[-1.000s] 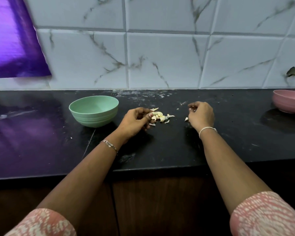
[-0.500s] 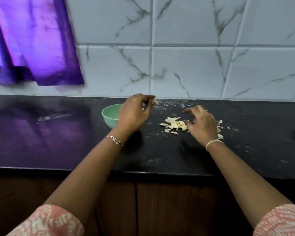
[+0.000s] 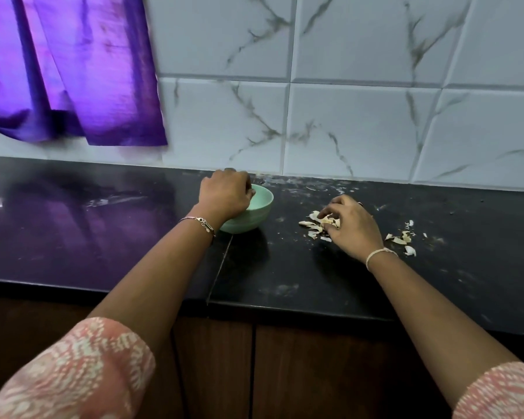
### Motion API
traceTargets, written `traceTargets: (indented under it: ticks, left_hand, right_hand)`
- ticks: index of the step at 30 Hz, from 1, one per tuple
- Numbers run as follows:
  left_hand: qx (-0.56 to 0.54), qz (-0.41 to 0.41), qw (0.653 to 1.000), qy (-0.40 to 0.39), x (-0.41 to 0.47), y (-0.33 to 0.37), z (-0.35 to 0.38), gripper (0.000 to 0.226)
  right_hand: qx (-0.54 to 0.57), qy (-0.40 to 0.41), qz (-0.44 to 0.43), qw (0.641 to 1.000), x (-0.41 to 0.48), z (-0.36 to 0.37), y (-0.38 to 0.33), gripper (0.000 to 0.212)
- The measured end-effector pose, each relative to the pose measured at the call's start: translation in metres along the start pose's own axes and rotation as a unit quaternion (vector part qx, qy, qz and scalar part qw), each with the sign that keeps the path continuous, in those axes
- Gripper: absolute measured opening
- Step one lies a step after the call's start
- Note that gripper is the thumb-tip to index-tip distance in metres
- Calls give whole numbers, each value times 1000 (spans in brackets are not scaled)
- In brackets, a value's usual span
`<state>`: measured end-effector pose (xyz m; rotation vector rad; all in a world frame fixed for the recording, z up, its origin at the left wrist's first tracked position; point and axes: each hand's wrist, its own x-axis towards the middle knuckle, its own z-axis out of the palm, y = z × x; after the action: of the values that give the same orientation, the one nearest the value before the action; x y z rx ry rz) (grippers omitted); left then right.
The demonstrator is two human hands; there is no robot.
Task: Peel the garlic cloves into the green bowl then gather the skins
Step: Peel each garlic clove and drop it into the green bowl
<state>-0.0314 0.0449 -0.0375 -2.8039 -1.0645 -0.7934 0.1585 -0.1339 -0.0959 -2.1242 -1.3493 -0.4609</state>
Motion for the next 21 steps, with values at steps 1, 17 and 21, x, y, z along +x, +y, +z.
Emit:
traceTargets:
  ticks: [1, 17, 21]
  left_hand:
    - [-11, 8, 1000, 18, 0, 5, -1, 27]
    - [-101, 120, 987, 22, -35, 78, 39, 19]
    - [-134, 88, 987, -19, -38, 74, 52, 19]
  right_hand:
    - [-6, -5, -2, 1000, 3, 1, -1, 16]
    - [-190, -162, -2, 968, 41, 22, -30, 16]
    - [9, -103, 30, 994, 41, 11, -18, 18]
